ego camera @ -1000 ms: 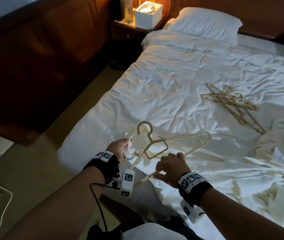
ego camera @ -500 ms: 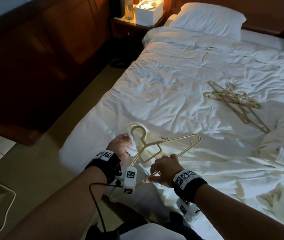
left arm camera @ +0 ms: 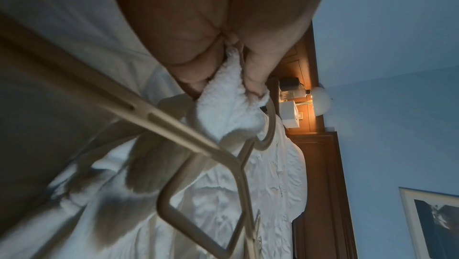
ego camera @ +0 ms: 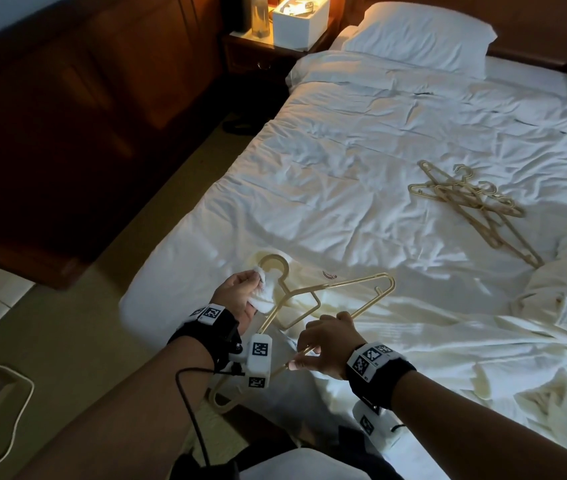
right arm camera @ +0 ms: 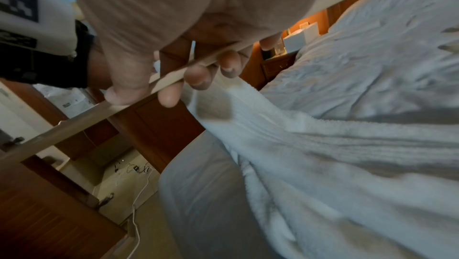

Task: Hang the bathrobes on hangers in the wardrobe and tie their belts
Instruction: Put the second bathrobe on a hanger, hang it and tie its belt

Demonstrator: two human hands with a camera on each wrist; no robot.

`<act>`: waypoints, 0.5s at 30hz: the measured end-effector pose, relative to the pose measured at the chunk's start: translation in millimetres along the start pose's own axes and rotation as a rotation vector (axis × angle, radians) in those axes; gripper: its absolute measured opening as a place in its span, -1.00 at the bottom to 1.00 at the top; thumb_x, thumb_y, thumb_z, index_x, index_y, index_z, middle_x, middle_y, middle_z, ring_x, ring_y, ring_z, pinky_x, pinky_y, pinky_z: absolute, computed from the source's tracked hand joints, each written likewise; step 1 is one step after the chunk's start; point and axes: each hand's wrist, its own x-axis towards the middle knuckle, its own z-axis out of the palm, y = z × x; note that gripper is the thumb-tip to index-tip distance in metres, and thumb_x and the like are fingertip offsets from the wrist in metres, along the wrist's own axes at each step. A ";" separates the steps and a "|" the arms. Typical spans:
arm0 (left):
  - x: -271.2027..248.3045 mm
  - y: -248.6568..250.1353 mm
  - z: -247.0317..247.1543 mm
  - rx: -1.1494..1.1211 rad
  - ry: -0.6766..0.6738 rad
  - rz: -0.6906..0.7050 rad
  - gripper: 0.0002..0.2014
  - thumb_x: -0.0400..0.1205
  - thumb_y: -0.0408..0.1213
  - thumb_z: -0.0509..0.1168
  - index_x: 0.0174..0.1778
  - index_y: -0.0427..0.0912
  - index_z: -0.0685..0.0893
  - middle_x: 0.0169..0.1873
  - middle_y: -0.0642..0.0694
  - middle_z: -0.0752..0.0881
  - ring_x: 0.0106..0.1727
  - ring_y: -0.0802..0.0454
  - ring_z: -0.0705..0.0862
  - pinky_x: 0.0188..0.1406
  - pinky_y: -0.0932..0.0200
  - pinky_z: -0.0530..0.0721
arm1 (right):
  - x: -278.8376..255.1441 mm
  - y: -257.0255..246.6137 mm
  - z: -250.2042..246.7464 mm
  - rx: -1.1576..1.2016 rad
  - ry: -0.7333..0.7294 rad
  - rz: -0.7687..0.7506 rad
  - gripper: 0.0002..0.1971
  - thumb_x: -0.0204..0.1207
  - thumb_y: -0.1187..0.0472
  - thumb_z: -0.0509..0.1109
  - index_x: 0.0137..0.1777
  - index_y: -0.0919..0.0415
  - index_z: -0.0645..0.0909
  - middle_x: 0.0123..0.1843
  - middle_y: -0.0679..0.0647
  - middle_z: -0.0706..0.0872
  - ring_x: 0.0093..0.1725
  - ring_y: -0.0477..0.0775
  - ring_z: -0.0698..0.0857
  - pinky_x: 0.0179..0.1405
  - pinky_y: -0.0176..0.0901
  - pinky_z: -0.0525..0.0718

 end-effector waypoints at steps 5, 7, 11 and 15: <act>-1.2 0.4 0.3 0.095 0.003 0.042 -0.90 0.61 -0.36 0.38 -0.01 -0.30 0.68 -0.25 -0.15 0.73 -0.24 -0.03 0.68 -0.42 0.28 0.58 | -0.9 -1.8 6.0 0.065 0.017 0.010 -0.53 0.32 -0.47 0.35 -0.11 -0.10 0.69 -0.22 -0.25 0.63 -0.05 -0.20 0.53 0.20 0.00 0.28; -0.6 2.5 -2.0 0.197 -0.011 0.042 -0.84 0.60 -0.30 0.39 0.04 -0.29 0.70 -0.18 -0.16 0.75 -0.29 -0.01 0.68 -0.50 0.31 0.59 | -0.9 -2.5 6.8 0.079 0.020 0.018 -0.55 0.32 -0.46 0.36 -0.12 -0.10 0.68 -0.27 -0.28 0.58 -0.06 -0.20 0.52 0.19 -0.02 0.27; -4.8 4.1 -2.4 0.178 -0.048 -0.008 -0.75 0.55 -0.24 0.45 0.10 -0.26 0.74 -0.13 -0.21 0.79 -0.11 -0.15 0.74 0.11 -0.08 0.70 | -2.3 0.6 9.3 0.061 0.026 0.007 -0.57 0.32 -0.47 0.36 -0.13 -0.15 0.67 -0.25 -0.26 0.61 -0.06 -0.19 0.53 0.18 -0.02 0.27; -16.0 8.0 5.3 0.173 -0.082 0.053 -0.93 0.58 -0.36 0.40 -0.12 -0.31 0.71 -0.24 -0.25 0.70 -0.08 -0.19 0.65 0.13 -0.15 0.61 | -3.6 6.1 7.2 0.005 0.000 -0.006 -0.57 0.34 -0.47 0.33 -0.09 -0.15 0.67 -0.19 -0.26 0.62 -0.03 -0.16 0.52 0.13 -0.04 0.23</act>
